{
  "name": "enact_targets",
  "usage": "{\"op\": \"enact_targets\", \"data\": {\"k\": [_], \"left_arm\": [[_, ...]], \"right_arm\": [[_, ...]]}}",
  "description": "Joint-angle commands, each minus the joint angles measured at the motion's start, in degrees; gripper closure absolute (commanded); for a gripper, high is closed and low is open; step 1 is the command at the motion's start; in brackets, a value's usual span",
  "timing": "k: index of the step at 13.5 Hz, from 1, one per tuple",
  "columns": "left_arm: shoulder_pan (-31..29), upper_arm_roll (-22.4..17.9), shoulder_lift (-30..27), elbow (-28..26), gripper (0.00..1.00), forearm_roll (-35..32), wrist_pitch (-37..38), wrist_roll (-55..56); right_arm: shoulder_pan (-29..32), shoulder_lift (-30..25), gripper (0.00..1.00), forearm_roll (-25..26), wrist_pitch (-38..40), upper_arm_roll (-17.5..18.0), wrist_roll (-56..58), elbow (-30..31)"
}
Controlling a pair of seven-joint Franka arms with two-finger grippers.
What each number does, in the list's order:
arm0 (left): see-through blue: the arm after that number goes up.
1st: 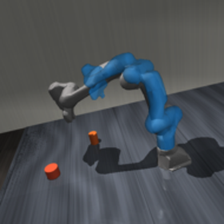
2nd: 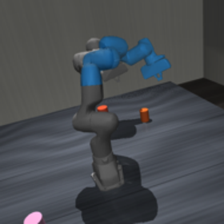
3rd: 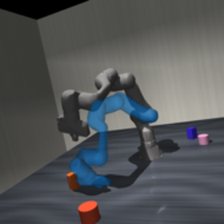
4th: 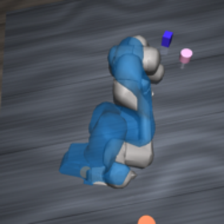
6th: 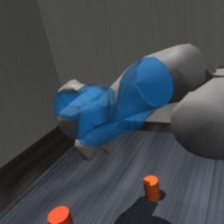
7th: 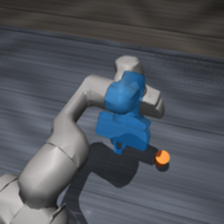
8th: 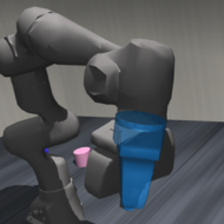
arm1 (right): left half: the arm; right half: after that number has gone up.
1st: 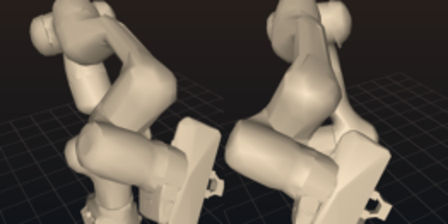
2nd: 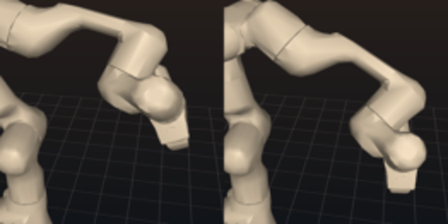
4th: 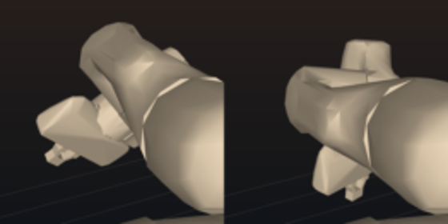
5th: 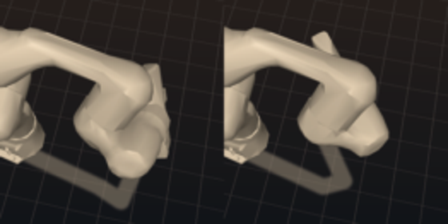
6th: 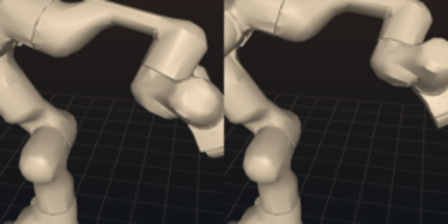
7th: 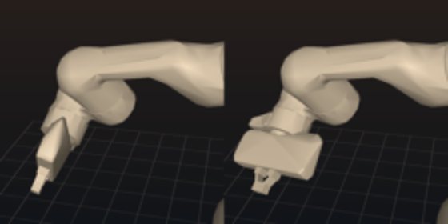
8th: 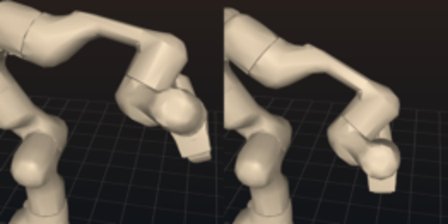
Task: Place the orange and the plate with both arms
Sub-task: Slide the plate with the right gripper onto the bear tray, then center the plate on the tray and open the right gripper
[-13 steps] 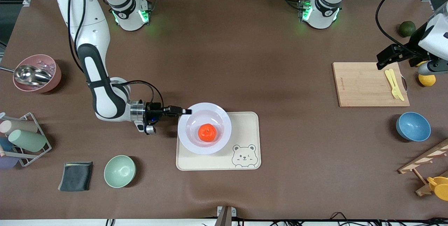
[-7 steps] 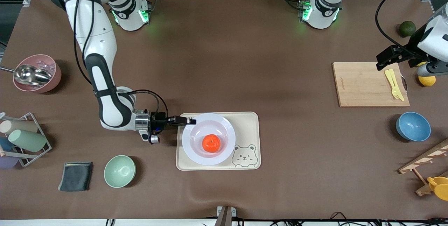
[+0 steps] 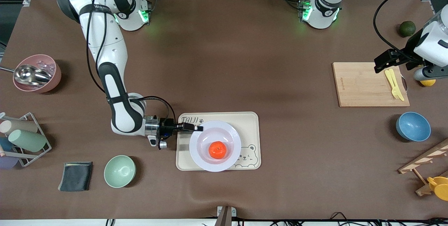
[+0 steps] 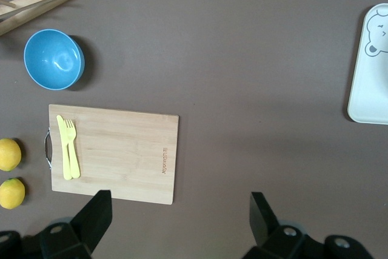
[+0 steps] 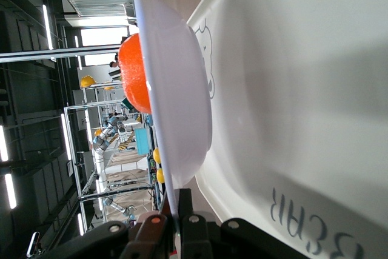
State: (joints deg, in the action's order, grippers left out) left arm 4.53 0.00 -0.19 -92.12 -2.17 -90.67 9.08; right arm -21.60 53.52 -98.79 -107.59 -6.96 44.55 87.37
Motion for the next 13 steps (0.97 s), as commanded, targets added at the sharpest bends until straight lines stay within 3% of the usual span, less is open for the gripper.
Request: {"op": "enact_targets", "data": {"k": [1,13], "left_arm": [[-0.22,0.27,-0.52,-0.60,0.00,-0.29,-0.74,0.85],[-0.22,0.36,-0.34,-0.60,0.00,-0.29,-1.18,0.85]], "right_arm": [[-0.20,1.58,1.00,-1.67,0.18,0.10,-0.69,-2.02],[-1.52,3.34,1.00,-1.58,-0.08,0.10,1.15,-1.94]]}}
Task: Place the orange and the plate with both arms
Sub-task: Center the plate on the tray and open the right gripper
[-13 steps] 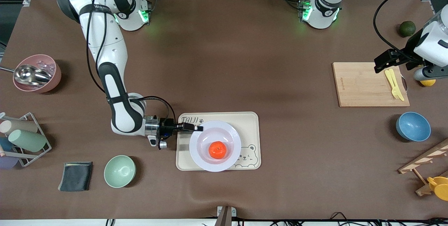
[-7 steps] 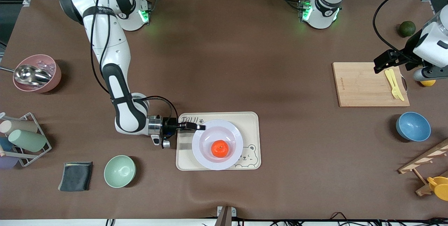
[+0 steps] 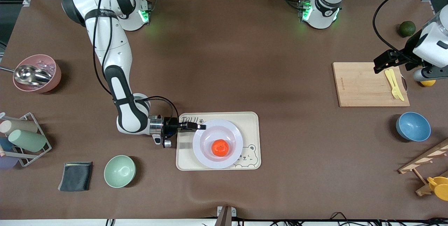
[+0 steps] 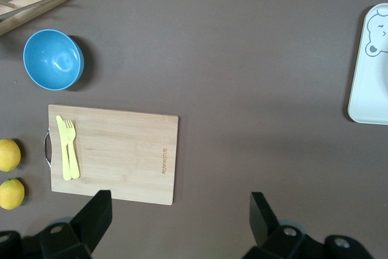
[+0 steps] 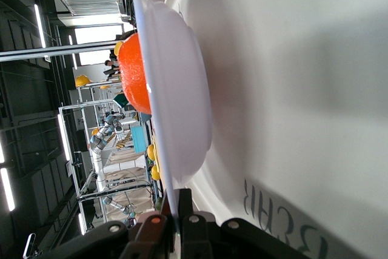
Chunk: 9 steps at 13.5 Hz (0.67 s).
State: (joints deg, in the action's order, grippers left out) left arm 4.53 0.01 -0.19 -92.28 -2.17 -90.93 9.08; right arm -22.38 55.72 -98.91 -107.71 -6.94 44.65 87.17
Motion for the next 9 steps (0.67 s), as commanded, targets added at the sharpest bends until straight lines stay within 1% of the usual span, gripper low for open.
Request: {"op": "enact_targets", "data": {"k": [1,2,3,4,9], "left_arm": [[-0.14,0.34,-0.34,-0.44,0.00,-0.29,-1.01,0.85],[-0.14,0.34,-0.34,-0.44,0.00,-0.29,-1.18,0.85],[-0.14,0.34,-0.26,-0.44,0.00,-0.29,-1.36,0.85],[-0.14,0.34,-0.25,-0.44,0.00,-0.29,-1.36,0.85],[-0.23,0.34,0.27,-0.44,0.00,-0.29,-1.53,0.85]], "right_arm": [[-0.73,1.15,1.00,-1.38,0.04,0.00,1.40,-1.74],[-0.73,1.15,0.77,-1.38,-0.04,-0.01,1.40,-1.74],[-0.73,1.23,0.28,-1.29,-0.39,-0.01,1.40,-1.74],[-0.73,1.15,0.00,-1.38,-1.09,-0.01,1.40,-1.74],[0.32,0.36,0.00,-0.15,-0.84,-0.18,1.05,-1.74]]}}
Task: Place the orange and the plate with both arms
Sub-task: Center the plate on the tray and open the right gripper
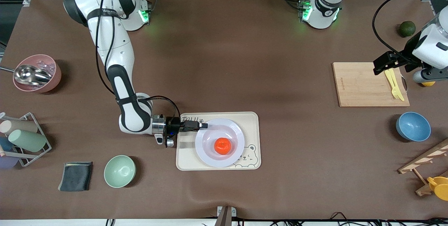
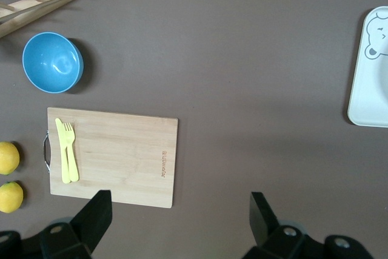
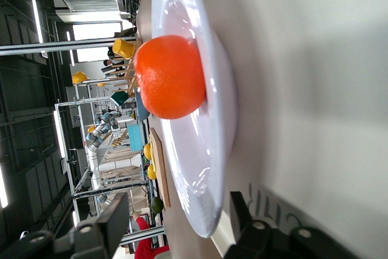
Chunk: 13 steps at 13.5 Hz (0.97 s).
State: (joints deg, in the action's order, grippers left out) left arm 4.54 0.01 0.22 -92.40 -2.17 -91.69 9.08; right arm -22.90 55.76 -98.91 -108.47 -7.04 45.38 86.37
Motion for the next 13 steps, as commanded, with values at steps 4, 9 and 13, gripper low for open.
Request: {"op": "enact_targets", "data": {"k": [4,9,13], "left_arm": [[-0.14,0.34,0.05,0.11,0.00,-0.29,-0.69,0.77],[0.56,0.34,0.13,2.74,0.00,-0.38,0.19,0.41],[0.83,0.34,0.22,4.94,0.00,-1.08,0.37,0.41]], "right_arm": [[1.80,-1.43,0.00,4.77,0.10,-0.26,-0.29,-0.15],[2.86,-6.35,0.00,8.64,0.54,-0.26,-4.84,2.84],[3.64,-10.92,0.00,13.02,3.53,-0.61,-9.51,5.21]]}}
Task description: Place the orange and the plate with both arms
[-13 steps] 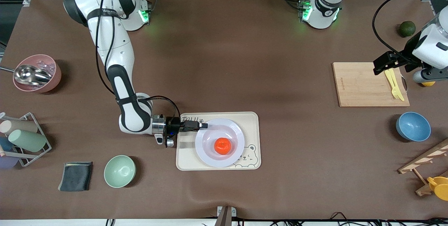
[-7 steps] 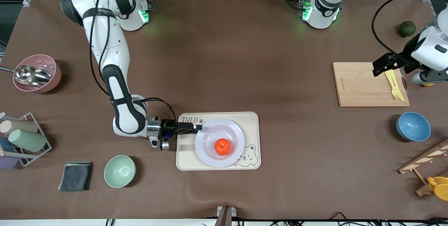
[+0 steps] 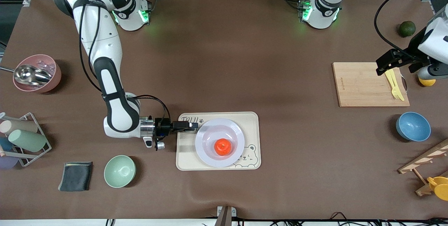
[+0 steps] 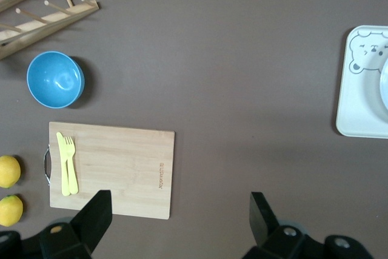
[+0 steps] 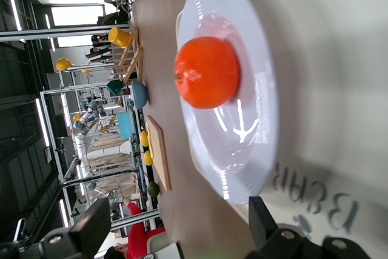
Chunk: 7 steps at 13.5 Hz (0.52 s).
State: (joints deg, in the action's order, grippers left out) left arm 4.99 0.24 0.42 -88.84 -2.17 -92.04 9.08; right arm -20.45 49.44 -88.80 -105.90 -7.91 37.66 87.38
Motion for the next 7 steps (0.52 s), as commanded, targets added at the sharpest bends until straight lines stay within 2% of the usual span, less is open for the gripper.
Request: {"op": "enact_targets", "data": {"k": [1,3,5,7], "left_arm": [[0.37,0.12,0.02,1.56,0.00,-0.64,0.90,0.41],[-0.16,0.12,-0.07,1.74,0.00,-0.12,1.95,0.07],[-0.60,-0.23,-0.16,1.74,0.00,2.43,2.39,0.24],[-0.60,-0.32,-0.07,1.82,0.00,2.17,2.40,-0.02]], "right_arm": [[1.29,-6.27,0.00,7.02,0.96,-0.86,-3.63,4.63],[1.64,-9.26,0.00,16.77,1.05,-2.10,-7.15,4.64],[3.56,-11.20,0.00,23.81,2.27,-2.46,-7.43,4.73],[5.50,-13.65,0.00,30.05,3.94,-2.80,-7.43,4.73]]}}
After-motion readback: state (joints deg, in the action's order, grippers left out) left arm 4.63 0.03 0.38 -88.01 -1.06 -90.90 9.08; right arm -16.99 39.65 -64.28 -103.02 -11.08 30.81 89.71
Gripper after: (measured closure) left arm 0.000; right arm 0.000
